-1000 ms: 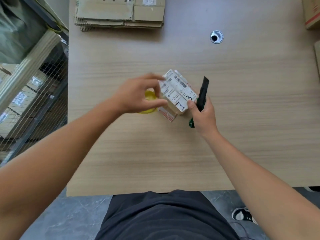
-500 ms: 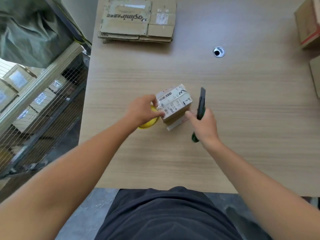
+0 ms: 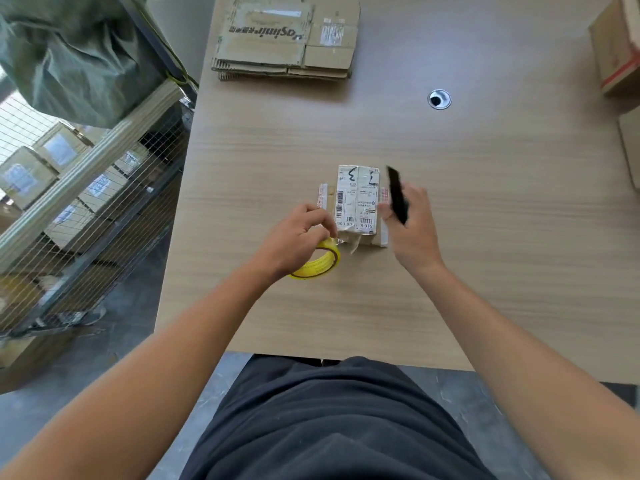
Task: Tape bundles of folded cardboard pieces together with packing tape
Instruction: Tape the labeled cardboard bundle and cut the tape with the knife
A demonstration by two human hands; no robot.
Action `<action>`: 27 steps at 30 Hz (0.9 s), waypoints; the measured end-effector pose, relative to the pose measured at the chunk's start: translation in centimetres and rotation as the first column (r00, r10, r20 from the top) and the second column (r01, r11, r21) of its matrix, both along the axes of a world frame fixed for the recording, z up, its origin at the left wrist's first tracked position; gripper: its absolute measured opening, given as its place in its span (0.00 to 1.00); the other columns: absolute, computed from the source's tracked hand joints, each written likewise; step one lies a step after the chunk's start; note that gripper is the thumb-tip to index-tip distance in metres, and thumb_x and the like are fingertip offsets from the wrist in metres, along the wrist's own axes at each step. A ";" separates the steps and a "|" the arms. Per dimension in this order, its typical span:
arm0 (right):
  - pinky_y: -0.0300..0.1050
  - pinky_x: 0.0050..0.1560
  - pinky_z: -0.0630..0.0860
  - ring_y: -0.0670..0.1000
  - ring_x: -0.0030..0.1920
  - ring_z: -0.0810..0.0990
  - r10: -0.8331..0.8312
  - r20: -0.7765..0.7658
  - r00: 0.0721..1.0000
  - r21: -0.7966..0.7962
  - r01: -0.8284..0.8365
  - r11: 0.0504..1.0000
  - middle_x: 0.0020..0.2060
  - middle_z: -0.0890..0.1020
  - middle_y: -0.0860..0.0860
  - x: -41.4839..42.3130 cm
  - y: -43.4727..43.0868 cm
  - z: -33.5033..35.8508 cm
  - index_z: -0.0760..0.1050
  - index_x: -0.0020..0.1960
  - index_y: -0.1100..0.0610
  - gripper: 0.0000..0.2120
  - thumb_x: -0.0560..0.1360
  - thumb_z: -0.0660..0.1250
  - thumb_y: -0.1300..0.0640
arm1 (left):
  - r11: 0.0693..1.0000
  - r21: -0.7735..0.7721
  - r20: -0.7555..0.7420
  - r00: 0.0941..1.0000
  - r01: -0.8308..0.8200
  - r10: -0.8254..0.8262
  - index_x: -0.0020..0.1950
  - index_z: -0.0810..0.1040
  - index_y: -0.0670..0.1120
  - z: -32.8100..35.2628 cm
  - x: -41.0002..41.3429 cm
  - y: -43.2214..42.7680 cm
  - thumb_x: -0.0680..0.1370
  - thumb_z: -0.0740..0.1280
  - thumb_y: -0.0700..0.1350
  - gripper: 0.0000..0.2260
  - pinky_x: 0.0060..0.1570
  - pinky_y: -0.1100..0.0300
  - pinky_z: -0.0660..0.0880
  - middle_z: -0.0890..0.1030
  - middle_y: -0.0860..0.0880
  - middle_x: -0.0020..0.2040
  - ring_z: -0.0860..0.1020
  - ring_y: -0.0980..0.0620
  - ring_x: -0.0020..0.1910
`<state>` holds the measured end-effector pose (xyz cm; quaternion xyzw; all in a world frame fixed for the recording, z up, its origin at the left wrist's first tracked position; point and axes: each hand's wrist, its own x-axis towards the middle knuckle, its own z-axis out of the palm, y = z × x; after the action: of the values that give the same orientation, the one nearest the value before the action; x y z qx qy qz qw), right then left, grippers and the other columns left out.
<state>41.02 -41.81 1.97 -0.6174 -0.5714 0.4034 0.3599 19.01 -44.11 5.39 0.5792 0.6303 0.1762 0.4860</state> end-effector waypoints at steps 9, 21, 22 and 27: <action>0.44 0.30 0.70 0.48 0.28 0.70 0.103 -0.309 0.946 -0.355 -0.215 0.910 0.30 0.75 0.47 -0.9 -4.0 3.7 0.76 0.44 0.61 0.11 0.74 0.77 0.56 | 0.977 0.146 -0.009 0.988 0.153 -0.153 0.43 0.77 0.60 0.9 1.9 -1.2 0.79 0.64 0.39 0.14 0.56 0.53 0.74 0.74 0.55 0.53 0.75 0.56 0.53; 0.42 0.33 0.73 0.50 0.29 0.74 -0.097 -0.570 0.816 -0.370 -0.150 0.917 0.34 0.78 0.52 0.4 -4.2 6.9 0.76 0.43 0.53 0.09 0.79 0.68 0.64 | 0.980 -0.177 0.561 0.827 0.095 0.021 0.61 0.83 0.52 3.5 -0.6 -1.6 0.80 0.66 0.54 0.13 0.38 0.63 0.75 0.80 0.44 0.39 0.76 0.52 0.33; 0.42 0.33 0.74 0.50 0.29 0.76 -0.128 -0.605 0.786 -0.381 -0.145 0.913 0.35 0.81 0.52 0.8 -4.1 6.8 0.76 0.44 0.54 0.08 0.80 0.68 0.64 | 0.980 -0.140 0.532 0.845 0.143 -0.048 0.60 0.83 0.53 3.6 -1.2 -1.4 0.80 0.68 0.53 0.11 0.38 0.63 0.76 0.80 0.45 0.40 0.77 0.52 0.34; 0.42 0.34 0.76 0.48 0.31 0.78 -0.280 -0.499 0.820 -0.386 0.079 0.919 0.36 0.84 0.49 3.9 -3.2 4.7 0.73 0.46 0.55 0.07 0.81 0.65 0.64 | 0.973 0.030 -0.182 0.958 0.228 -0.219 0.51 0.83 0.58 2.4 -5.6 0.0 0.78 0.71 0.54 0.04 0.37 0.59 0.73 0.79 0.57 0.31 0.75 0.59 0.27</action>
<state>44.93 -45.00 6.65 -0.5824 -0.3029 0.6202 0.4294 13.41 -44.13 7.80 0.6724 0.5968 0.0837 0.4297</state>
